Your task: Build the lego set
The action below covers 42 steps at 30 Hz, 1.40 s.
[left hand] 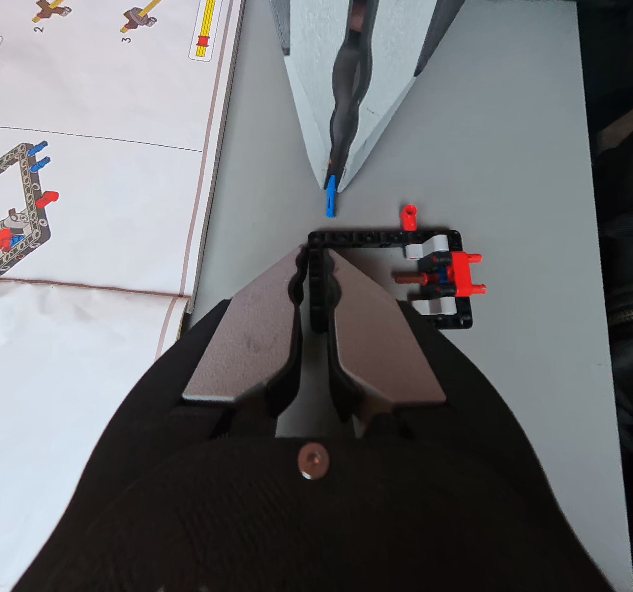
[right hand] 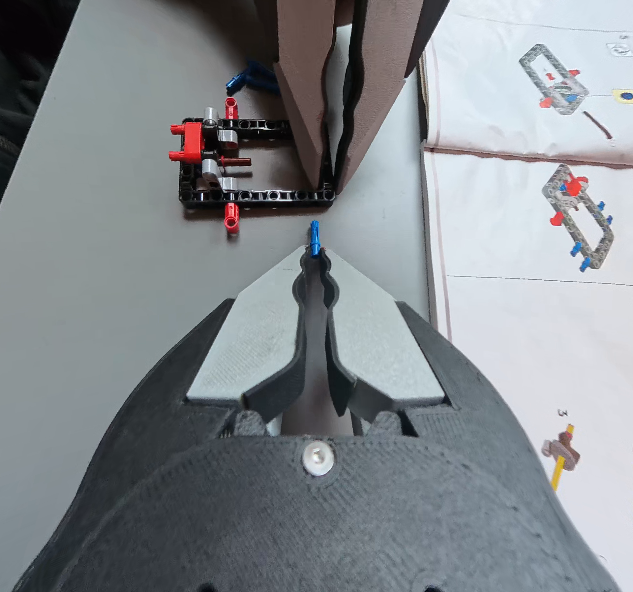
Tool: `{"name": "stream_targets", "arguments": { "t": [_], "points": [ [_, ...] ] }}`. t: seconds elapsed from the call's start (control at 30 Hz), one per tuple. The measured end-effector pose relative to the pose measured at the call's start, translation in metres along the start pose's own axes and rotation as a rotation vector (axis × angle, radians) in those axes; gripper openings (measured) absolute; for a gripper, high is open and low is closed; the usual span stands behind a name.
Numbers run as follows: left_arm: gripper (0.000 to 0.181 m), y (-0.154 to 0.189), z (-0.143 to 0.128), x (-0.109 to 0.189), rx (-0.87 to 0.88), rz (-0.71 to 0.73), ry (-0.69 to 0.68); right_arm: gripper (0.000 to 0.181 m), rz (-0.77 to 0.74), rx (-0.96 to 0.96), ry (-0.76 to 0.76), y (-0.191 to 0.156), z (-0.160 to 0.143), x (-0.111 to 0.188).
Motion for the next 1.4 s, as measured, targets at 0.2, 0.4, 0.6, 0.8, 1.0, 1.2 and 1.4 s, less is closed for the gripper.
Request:
{"name": "stream_targets", "arguments": {
  "t": [0.2, 0.4, 0.6, 0.8, 1.0, 1.2, 1.4],
  "points": [
    [0.006, 0.001, -0.002, -0.002, 0.008, -0.033, 0.028, 0.002, 0.105, -0.130, 0.028, 0.001, 0.005, -0.005],
    [0.011, 0.001, -0.001, -0.001, 0.039, -0.053, 0.030, 0.002, 0.062, -0.106, 0.033, 0.001, 0.006, -0.002],
    [0.012, 0.003, -0.002, -0.001, 0.036, -0.050, 0.029, 0.002, 0.073, -0.127, 0.040, 0.003, 0.003, -0.002],
    [0.006, 0.003, -0.003, -0.002, 0.019, -0.026, 0.034, 0.002, 0.088, -0.137, 0.032, 0.001, 0.005, -0.006],
    [0.006, 0.004, -0.003, -0.002, 0.019, 0.003, 0.045, 0.001, 0.096, -0.194, 0.049, 0.005, 0.004, -0.005],
    [0.006, 0.004, -0.003, -0.002, 0.025, 0.008, 0.045, 0.001, 0.063, -0.131, 0.021, 0.000, 0.007, -0.008],
    [0.006, 0.006, -0.005, -0.002, 0.053, 0.031, 0.052, 0.001, 0.019, -0.086, -0.051, -0.003, 0.013, -0.008]
  ]
}}
Point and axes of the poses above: each gripper's, where its closed fingertips meet, x back along the fingers, z out of its top, y = z × x across the jaws, the point moved 9 cm from there along x, back along the fingers, and after that the axes turned 15 degrees about x, right-handed, at the moved point
